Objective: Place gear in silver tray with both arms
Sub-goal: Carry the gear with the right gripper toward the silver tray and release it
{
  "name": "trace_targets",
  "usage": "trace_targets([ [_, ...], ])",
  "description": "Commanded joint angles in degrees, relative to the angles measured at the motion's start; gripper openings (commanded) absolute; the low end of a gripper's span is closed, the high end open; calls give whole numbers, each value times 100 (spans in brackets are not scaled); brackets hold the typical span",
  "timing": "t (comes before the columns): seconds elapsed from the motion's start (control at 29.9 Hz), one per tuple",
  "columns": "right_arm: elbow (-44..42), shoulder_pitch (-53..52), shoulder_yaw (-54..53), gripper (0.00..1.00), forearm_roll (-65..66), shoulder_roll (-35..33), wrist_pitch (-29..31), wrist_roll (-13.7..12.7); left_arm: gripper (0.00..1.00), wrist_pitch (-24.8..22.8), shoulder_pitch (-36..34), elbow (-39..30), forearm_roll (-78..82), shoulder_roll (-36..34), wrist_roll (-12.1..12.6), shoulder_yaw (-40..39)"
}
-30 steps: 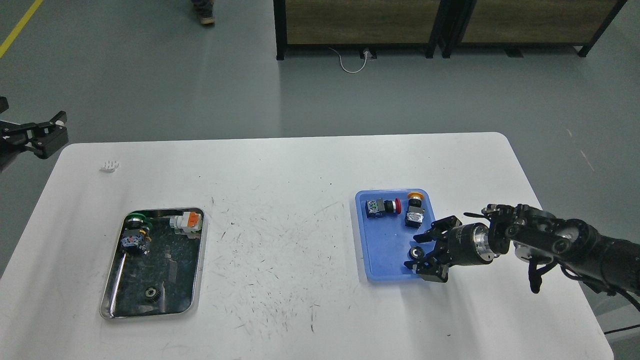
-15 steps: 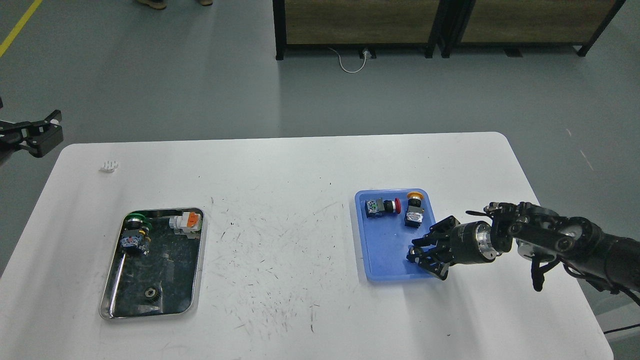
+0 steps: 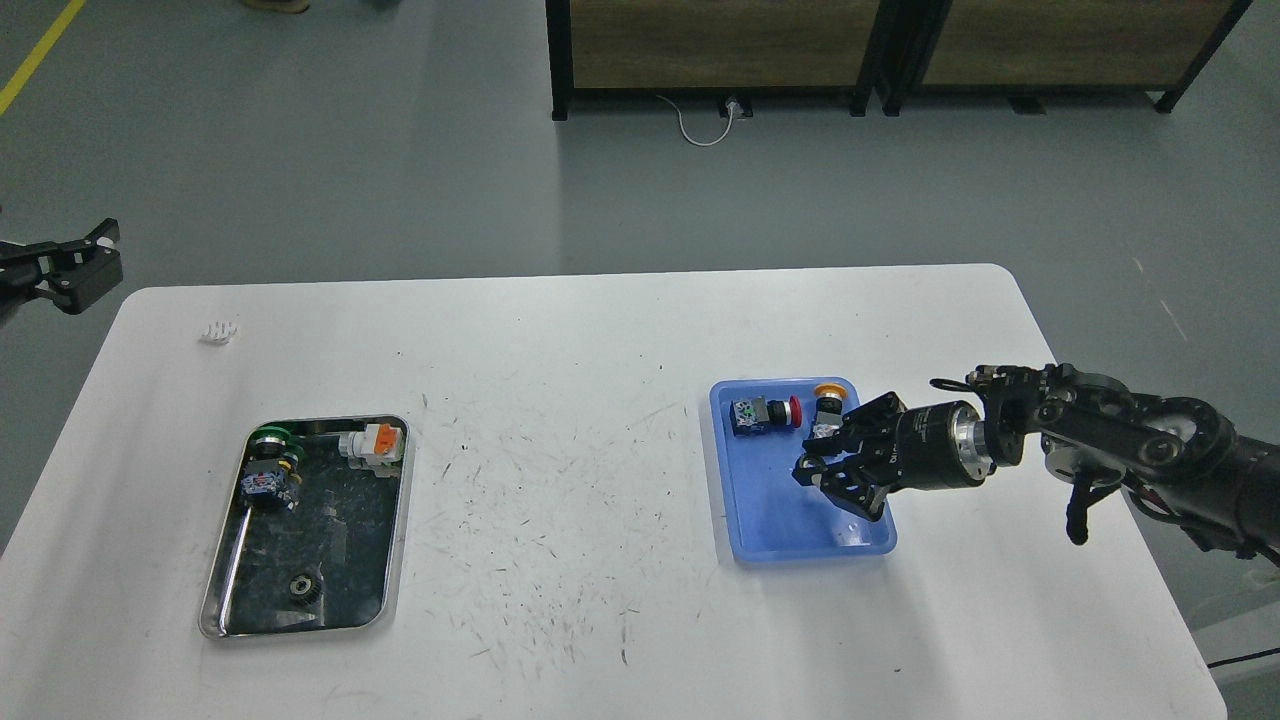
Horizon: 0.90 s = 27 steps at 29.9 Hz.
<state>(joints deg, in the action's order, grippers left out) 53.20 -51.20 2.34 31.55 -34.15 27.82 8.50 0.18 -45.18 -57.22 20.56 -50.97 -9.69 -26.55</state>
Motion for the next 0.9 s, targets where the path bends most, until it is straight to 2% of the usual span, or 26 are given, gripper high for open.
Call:
trace_targets([
  [0.0, 67, -22, -14, 17, 1, 188, 13, 20, 98, 0, 1, 0, 0, 8, 11, 36],
  [0.23, -55, -30, 56, 17, 27, 1040, -13, 20, 98, 9, 1, 0, 0, 8, 117, 1],
  [0.74, -1197, -109, 496, 18, 27, 3168, -22, 20, 98, 44, 10, 0, -9, 0, 126, -8],
  [0.8, -1277, -118, 513, 21, 62, 3300, -13, 20, 98, 44, 10, 0, -9, 0, 126, -8],
  [0.87, -1365, -118, 566, 30, 71, 3414, -22, 20, 98, 53, 10, 0, -9, 8, 126, -8],
])
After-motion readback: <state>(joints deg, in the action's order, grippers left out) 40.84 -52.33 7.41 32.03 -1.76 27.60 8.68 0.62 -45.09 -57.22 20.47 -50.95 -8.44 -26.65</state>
